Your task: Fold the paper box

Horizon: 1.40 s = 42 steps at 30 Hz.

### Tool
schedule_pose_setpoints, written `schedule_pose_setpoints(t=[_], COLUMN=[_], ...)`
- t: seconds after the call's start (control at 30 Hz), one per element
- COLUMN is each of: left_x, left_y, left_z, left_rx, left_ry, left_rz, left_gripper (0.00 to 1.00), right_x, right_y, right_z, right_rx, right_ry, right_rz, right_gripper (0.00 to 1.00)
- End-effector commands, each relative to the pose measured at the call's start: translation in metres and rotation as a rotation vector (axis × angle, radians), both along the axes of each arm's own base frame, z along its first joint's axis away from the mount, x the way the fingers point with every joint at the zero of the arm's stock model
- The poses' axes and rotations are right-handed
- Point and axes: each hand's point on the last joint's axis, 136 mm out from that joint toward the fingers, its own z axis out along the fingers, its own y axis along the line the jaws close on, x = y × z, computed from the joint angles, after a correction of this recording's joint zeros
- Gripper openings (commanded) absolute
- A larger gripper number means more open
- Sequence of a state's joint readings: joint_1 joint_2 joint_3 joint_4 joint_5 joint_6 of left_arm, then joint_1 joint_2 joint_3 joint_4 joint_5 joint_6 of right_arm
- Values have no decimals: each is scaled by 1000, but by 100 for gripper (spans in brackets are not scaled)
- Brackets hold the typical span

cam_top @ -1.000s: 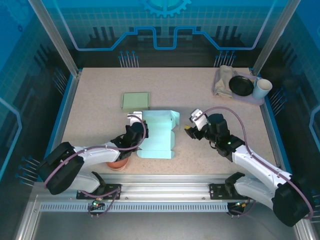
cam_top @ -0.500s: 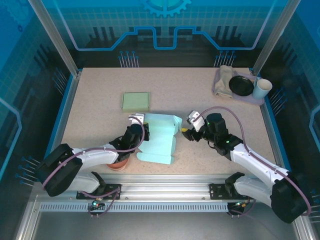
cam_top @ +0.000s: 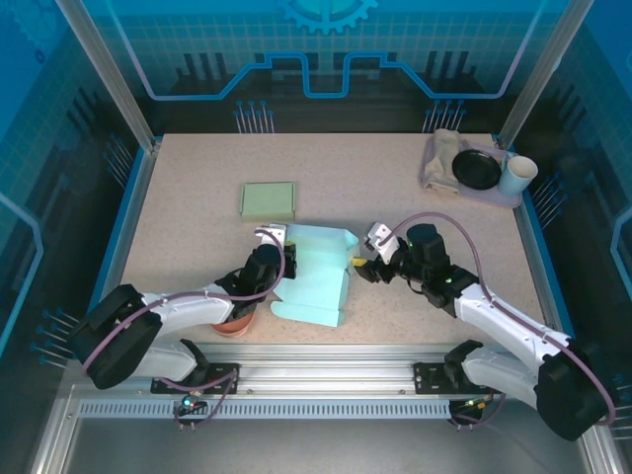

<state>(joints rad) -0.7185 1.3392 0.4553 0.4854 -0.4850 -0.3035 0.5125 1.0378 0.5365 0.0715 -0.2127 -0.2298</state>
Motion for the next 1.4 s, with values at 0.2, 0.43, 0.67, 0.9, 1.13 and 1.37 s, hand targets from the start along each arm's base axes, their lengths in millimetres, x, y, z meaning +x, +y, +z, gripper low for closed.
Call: schedule_pose_setpoints(t=[0.2,0.43,0.67,0.9,1.13,1.37], left_x=[1,1,7,10,4,-1], left_y=[-12,-20,-21,-31,-48,-58], left_z=[12,9,6,0,-3,-6], left_rx=[-61,-77,-20,14,16,24], left_ry=[-29,-13,-9,5,14,31], left_rz=[-52,-68,12,75,61,41], left_gripper=[9,9,9,9,9,9], right_x=[-4,-6,-6,6,32,52], right_y=[15,23,33,35,24,9], right_z=[4,0,0,-2,-10,-20], right_rx=[-5,-20,-28,-51,-92,-90], right_ry=[-7,-2,-12,-24,-34,-53], right_rz=[61,82,83,4,-170,-326], right_gripper=[64,60,54,44,40,40])
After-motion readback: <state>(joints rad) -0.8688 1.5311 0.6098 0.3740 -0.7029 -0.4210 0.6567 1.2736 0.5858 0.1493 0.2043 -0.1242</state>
